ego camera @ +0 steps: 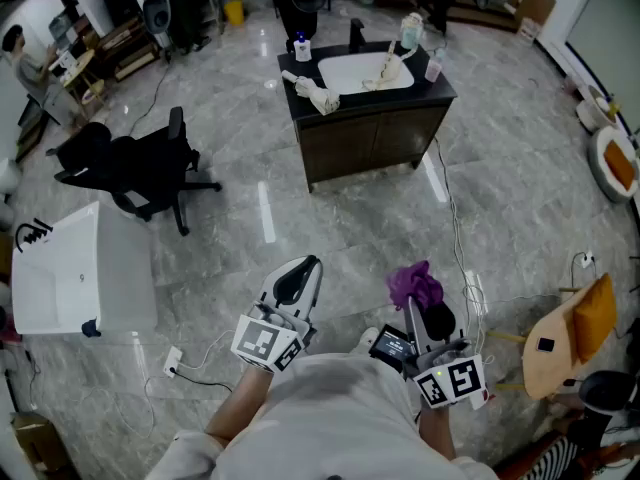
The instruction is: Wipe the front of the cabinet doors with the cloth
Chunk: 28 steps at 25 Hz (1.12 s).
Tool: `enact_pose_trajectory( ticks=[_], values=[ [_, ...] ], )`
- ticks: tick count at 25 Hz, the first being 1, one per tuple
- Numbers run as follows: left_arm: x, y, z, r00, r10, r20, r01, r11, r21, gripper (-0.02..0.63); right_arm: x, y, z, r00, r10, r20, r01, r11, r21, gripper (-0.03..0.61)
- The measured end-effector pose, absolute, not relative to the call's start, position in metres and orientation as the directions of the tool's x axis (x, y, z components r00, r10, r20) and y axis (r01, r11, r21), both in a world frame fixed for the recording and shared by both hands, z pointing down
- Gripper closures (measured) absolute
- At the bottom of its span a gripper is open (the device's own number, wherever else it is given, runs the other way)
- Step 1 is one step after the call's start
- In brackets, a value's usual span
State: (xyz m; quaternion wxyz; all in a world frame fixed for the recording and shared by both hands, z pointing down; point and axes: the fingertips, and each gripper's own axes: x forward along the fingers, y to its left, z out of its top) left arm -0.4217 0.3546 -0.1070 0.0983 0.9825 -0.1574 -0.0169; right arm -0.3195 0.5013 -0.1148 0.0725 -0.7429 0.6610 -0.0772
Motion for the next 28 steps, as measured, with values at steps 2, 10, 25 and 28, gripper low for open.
enact_pose_trajectory(
  ticks=[2, 10, 25, 28],
  values=[
    [-0.455, 0.345, -0.114, 0.954, -0.3, -0.007, -0.294, -0.939, 0.178, 0.581, -0.35, 0.493, -0.106, 0.146, -0.988, 0.042, -0.948, -0.152, -0.281, 0.443],
    [-0.576, 0.29, -0.071, 0.942, -0.315, 0.113, -0.331, -0.928, 0.171, 0.581, -0.456, 0.448, -0.113, 0.167, -0.986, 0.025, -0.942, -0.167, -0.291, 0.443],
    [-0.562, 0.315, -0.078, 0.948, -0.31, 0.069, -0.317, -0.928, 0.193, 0.581, -0.445, 0.466, -0.111, 0.134, -0.99, 0.041, -0.931, -0.14, -0.337, 0.443],
    [-0.549, 0.324, -0.065, 0.941, -0.316, 0.121, -0.335, -0.921, 0.199, 0.581, -0.431, 0.47, -0.101, 0.117, -0.992, 0.044, -0.934, -0.125, -0.335, 0.443]
  ],
)
